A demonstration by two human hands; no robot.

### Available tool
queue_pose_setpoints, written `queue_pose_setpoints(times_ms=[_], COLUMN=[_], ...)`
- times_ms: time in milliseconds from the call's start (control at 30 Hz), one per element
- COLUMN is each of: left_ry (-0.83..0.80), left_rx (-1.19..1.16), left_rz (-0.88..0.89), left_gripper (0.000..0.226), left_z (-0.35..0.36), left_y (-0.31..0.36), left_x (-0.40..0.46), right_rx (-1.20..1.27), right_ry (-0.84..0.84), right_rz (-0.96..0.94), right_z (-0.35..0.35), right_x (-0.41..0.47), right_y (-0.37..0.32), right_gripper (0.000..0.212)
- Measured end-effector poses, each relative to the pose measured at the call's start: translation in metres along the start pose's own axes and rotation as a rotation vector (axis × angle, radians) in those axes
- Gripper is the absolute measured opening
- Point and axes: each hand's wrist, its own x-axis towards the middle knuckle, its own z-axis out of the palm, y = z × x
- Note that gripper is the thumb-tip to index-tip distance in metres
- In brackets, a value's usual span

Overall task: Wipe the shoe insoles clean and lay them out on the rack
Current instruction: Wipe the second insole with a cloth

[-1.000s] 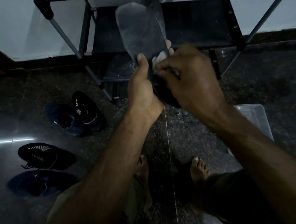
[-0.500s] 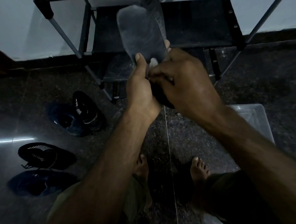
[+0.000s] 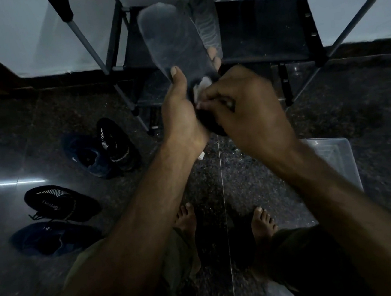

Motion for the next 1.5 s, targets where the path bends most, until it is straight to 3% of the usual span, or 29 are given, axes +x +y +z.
queue_pose_setpoints(times_ms=[100, 233, 367, 500, 600, 733, 1000, 1233, 1400, 1500], left_ry=[0.001, -0.014, 0.017, -0.028, -0.019, -0.002, -0.001, 0.052, 0.017, 0.010], left_rx=[0.027, 0.010, 0.056, 0.052, 0.035, 0.030, 0.060, 0.031, 0.016, -0.011], left_rz=[0.014, 0.038, 0.057, 0.054, 0.050, 0.061, 0.040, 0.018, 0.017, 0.007], left_gripper=[0.058, 0.060, 0.060, 0.057, 0.058, 0.060, 0.059, 0.060, 0.059, 0.060], left_z=[-0.003, 0.000, 0.002, 0.000, -0.002, 0.002, 0.000, 0.007, 0.002, 0.001], left_y=[-0.001, -0.002, -0.004, -0.005, -0.006, -0.007, -0.007, -0.006, -0.007, -0.009], left_x=[-0.002, 0.000, 0.001, -0.003, 0.000, 0.002, -0.001, -0.001, -0.001, 0.000], right_rx=[-0.118, -0.215, -0.157, -0.084, -0.170, -0.128, -0.218, -0.187, -0.137, -0.170], right_ry=[-0.006, 0.060, 0.076, -0.004, 0.031, 0.077, 0.019, 0.059, -0.007, 0.022], right_rz=[-0.107, -0.070, 0.004, -0.024, -0.057, 0.055, -0.098, 0.077, -0.053, -0.028], right_z=[0.012, 0.004, -0.001, 0.010, 0.011, -0.001, 0.010, -0.010, 0.004, 0.003], right_x=[-0.004, 0.001, 0.002, -0.003, -0.003, 0.003, -0.002, 0.005, 0.000, 0.001], right_y=[-0.009, 0.008, 0.015, -0.006, -0.005, 0.014, -0.005, 0.025, 0.002, 0.007], right_gripper=[0.026, 0.025, 0.014, 0.022, 0.027, 0.022, 0.027, 0.015, 0.022, 0.018])
